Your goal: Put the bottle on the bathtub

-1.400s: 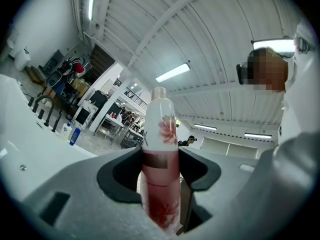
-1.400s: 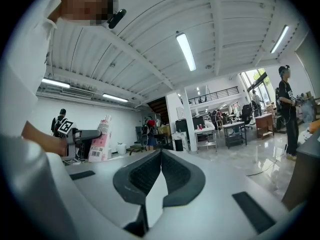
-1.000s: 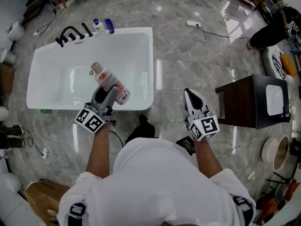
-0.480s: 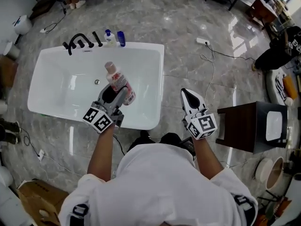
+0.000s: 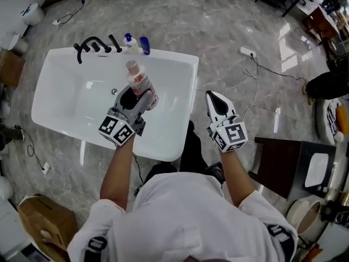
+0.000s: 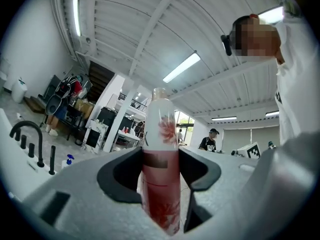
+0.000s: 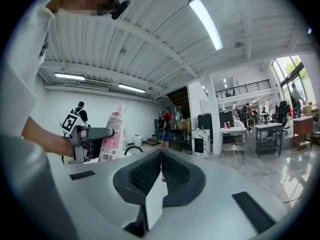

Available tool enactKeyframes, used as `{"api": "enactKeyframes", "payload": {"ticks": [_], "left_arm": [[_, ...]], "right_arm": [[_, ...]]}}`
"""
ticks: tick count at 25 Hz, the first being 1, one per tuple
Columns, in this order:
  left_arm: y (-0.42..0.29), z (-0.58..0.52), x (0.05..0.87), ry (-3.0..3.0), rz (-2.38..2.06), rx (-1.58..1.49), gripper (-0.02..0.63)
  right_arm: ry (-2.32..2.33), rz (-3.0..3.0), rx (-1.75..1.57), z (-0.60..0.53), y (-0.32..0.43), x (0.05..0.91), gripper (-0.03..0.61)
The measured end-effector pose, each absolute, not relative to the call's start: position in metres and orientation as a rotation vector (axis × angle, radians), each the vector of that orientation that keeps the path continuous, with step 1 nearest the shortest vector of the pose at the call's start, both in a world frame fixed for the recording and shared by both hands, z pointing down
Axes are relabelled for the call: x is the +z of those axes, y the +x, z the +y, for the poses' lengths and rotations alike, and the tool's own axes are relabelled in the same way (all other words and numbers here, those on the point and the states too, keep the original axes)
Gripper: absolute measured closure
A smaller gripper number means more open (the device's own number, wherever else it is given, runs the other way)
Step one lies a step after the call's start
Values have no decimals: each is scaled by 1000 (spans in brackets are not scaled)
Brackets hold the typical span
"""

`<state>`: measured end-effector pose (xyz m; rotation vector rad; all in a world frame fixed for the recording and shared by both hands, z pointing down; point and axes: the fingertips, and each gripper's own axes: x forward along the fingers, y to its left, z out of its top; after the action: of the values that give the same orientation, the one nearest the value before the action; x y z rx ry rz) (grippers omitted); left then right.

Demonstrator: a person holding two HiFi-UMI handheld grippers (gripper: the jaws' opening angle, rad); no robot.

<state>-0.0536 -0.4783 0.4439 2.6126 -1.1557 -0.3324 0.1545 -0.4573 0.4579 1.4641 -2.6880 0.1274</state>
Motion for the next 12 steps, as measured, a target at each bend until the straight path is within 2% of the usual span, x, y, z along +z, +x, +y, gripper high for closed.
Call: {"api": "enactKeyframes", "payload": {"ticks": [12], "left_arm": [[-1,-662,540,2531,-1374,-307,388]], "right_arm": [[1298,-2725,265,-660,180,556,565]]}}
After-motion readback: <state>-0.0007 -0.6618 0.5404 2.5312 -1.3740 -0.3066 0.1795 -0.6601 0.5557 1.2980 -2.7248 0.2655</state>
